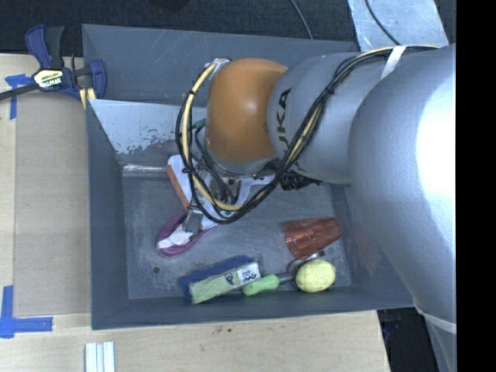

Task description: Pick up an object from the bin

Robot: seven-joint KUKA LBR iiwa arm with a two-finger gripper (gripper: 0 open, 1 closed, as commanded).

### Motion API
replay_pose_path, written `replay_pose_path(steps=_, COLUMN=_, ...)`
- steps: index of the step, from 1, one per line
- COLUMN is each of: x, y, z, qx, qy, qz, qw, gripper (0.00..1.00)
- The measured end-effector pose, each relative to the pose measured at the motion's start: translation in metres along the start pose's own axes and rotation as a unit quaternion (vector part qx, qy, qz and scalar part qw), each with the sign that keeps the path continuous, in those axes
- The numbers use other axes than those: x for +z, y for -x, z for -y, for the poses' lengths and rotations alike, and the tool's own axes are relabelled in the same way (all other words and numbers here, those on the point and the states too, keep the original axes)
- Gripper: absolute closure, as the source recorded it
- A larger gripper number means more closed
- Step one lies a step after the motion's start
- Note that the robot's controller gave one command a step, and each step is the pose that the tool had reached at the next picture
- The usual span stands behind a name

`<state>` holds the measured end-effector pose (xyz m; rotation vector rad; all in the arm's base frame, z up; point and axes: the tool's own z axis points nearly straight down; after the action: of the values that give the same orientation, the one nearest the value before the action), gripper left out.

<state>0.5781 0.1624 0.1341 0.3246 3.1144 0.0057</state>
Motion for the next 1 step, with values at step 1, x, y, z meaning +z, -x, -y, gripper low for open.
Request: replay_pose_path(steps=1, x=-0.0021, y=-0.0189, z=0.0090, qx=-0.008, qy=0.001, qz=0.0022, qw=1.0000, gripper=0.00)
